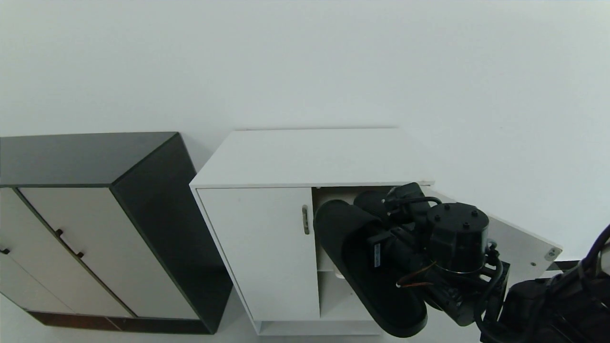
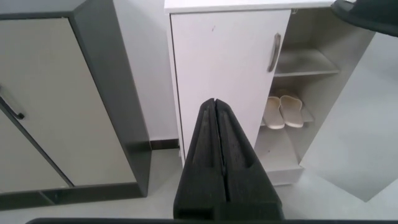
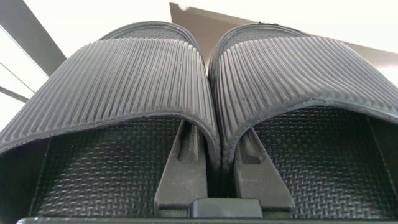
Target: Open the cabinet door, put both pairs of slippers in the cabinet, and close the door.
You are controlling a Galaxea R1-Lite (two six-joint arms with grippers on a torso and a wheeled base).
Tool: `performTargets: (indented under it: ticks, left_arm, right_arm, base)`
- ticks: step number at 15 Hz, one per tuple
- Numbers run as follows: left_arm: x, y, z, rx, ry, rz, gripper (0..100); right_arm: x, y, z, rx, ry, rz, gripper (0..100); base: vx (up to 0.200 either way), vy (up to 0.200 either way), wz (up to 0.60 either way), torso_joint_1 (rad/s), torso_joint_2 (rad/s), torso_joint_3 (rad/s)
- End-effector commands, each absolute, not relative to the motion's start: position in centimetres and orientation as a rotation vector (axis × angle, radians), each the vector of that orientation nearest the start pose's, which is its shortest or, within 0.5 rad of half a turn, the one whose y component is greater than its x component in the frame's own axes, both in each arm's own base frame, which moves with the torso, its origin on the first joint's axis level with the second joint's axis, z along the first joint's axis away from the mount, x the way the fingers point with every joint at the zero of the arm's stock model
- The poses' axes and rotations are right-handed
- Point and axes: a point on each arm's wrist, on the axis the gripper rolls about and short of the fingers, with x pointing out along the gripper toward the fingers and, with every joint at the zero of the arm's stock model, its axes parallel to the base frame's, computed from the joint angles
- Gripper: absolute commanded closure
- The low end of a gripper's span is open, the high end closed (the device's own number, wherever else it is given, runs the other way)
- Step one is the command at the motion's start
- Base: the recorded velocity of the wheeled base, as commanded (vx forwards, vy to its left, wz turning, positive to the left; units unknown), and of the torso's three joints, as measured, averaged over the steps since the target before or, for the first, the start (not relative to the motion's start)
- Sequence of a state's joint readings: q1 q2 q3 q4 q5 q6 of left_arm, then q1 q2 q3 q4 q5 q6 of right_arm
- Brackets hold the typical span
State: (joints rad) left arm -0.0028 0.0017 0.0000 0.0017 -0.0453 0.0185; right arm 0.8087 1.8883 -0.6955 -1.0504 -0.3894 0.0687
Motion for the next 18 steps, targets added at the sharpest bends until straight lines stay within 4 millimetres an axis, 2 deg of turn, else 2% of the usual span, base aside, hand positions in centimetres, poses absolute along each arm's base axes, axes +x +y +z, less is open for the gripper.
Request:
performTargets:
  ticks: [1,11,18]
  left_arm:
    - [-2.27,-0.09,7.54,0.017,0.003,-0.048,100]
    - [-2.27,-0.09,7.54,0.015,0.003,-0.048,100]
    - [-2.27,-0.09,7.54,0.015,0.003,-0.048,100]
  right_arm:
    - [23.3,23.16,13.59,-0.013,0.133,0.414,100]
    - [23.31,23.09,13.54,-0.012,0.135,0.412,100]
    - [23.33,23.12,13.35,-0.016,0.14,0.412,100]
  base:
    - [0.0,0.0,0.0,-0.203,0.5,0.281]
    - [0.0,0.0,0.0,-0.206,0.52,0.314]
    - [0.0,0.0,0.0,-0.155,0.49,0.323]
